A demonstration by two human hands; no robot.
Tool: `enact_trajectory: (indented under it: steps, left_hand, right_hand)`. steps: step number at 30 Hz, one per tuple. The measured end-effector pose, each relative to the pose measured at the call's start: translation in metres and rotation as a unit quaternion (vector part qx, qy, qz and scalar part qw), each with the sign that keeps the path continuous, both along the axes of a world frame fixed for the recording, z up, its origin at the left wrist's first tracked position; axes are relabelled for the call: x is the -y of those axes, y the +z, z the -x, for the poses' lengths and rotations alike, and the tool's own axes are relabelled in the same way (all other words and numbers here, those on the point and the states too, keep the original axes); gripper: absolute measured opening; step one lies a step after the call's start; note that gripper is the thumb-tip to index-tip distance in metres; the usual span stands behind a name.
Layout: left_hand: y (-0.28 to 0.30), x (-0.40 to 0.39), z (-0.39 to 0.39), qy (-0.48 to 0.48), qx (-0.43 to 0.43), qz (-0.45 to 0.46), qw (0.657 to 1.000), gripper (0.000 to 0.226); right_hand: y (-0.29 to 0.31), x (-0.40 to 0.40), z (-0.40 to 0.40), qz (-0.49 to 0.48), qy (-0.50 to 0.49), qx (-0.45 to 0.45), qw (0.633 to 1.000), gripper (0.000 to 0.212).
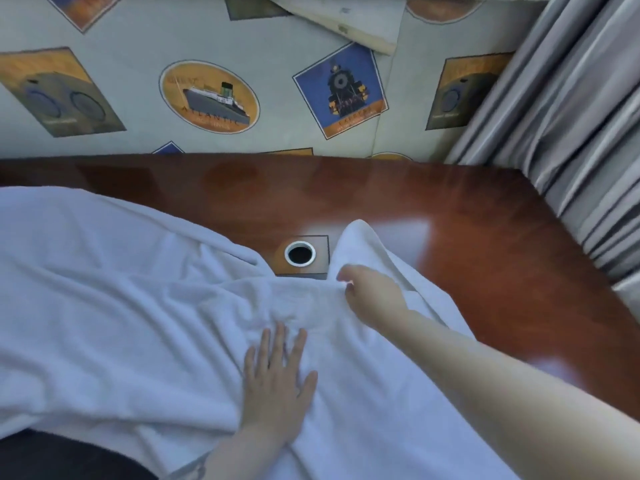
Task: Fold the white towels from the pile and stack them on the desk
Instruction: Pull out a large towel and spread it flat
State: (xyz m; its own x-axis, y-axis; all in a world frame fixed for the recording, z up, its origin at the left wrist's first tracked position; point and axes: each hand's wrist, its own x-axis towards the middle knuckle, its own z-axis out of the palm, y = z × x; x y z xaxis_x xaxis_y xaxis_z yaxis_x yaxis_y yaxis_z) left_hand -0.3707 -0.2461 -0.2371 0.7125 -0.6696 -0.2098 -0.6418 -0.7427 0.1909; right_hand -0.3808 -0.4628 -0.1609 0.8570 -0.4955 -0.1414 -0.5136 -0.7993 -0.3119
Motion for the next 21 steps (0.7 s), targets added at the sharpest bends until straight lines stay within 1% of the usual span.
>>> enact_trajectory:
  steps: [1, 2, 3, 4, 6, 8, 9, 11, 12, 13, 14, 15, 16, 17, 18, 19, 20, 21]
  left_hand:
    - [0.001, 0.0, -0.002, -0.001, -0.003, -0.001, 1.0, 0.067]
    - [0.0, 0.0, -0.004, 0.0, 0.001, 0.0, 1.0, 0.067]
    - [-0.001, 0.0, -0.005, -0.002, 0.002, -0.004, 1.0, 0.067]
    - [-0.002, 0.001, -0.004, -0.002, -0.002, -0.009, 1.0, 0.068]
    - [-0.003, 0.0, -0.003, -0.001, -0.011, -0.016, 1.0, 0.069]
    - [-0.004, -0.001, -0.005, 0.003, -0.023, -0.015, 1.0, 0.071]
    - [-0.005, -0.001, -0.005, 0.005, -0.026, -0.015, 1.0, 0.071]
    - [-0.006, -0.001, -0.005, 0.001, -0.027, -0.018, 0.999, 0.071]
    - [-0.006, -0.001, -0.005, -0.003, -0.03, -0.02, 0.999, 0.071]
    - [-0.005, 0.0, -0.007, -0.007, -0.033, -0.018, 0.999, 0.071]
    - [-0.003, 0.002, -0.008, -0.008, -0.032, -0.007, 0.999, 0.072]
    - [-0.001, 0.005, -0.01, -0.01, -0.029, 0.006, 0.999, 0.074]
    - [0.0, 0.009, -0.011, -0.017, -0.028, 0.017, 0.999, 0.075]
    - [0.003, 0.013, -0.012, -0.029, -0.028, 0.025, 0.999, 0.077]
    - [0.005, 0.017, -0.013, -0.044, -0.03, 0.035, 0.998, 0.078]
    - [0.006, 0.022, -0.016, -0.056, -0.036, 0.048, 0.997, 0.078]
    - [0.006, 0.027, -0.019, -0.058, -0.039, 0.058, 0.996, 0.079]
    - [0.004, 0.032, -0.025, -0.052, -0.045, 0.057, 0.996, 0.079]
  right_hand:
    - [0.001, 0.01, -0.025, 0.003, 0.033, -0.002, 0.999, 0.046]
    - [-0.001, 0.016, -0.048, 0.008, 0.079, -0.023, 0.997, 0.054]
    - [-0.005, 0.02, -0.067, 0.02, 0.125, -0.054, 0.99, 0.058]
    - [-0.011, 0.021, -0.08, 0.038, 0.168, -0.091, 0.981, 0.058]
    - [-0.024, 0.023, -0.095, 0.066, 0.223, -0.16, 0.959, 0.045]
    - [-0.031, 0.033, -0.099, 0.039, 0.243, -0.22, 0.944, 0.037]
    - [-0.028, 0.039, -0.1, 0.029, 0.253, -0.263, 0.931, 0.032]
    - [-0.016, 0.046, -0.102, 0.064, 0.301, -0.35, 0.885, 0.019]
    - [-0.009, 0.052, -0.104, 0.092, 0.321, -0.364, 0.87, 0.013]
    - [-0.001, 0.061, -0.107, 0.118, 0.322, -0.345, 0.874, 0.013]
    - [0.008, 0.072, -0.108, 0.144, 0.301, -0.296, 0.895, 0.016]
    - [0.017, 0.088, -0.11, 0.161, 0.24, -0.2, 0.936, 0.019]
    - [0.028, 0.106, -0.111, 0.165, 0.137, -0.078, 0.974, 0.021]
    - [0.04, 0.126, -0.109, 0.153, 0.015, 0.037, 0.987, 0.021]
    - [0.049, 0.143, -0.105, 0.126, -0.096, 0.121, 0.98, 0.022]
    - [0.052, 0.158, -0.098, 0.089, -0.181, 0.17, 0.965, 0.024]
    - [0.052, 0.165, -0.091, 0.052, -0.23, 0.192, 0.953, 0.027]
    - [0.047, 0.166, -0.086, 0.02, -0.254, 0.202, 0.946, 0.031]
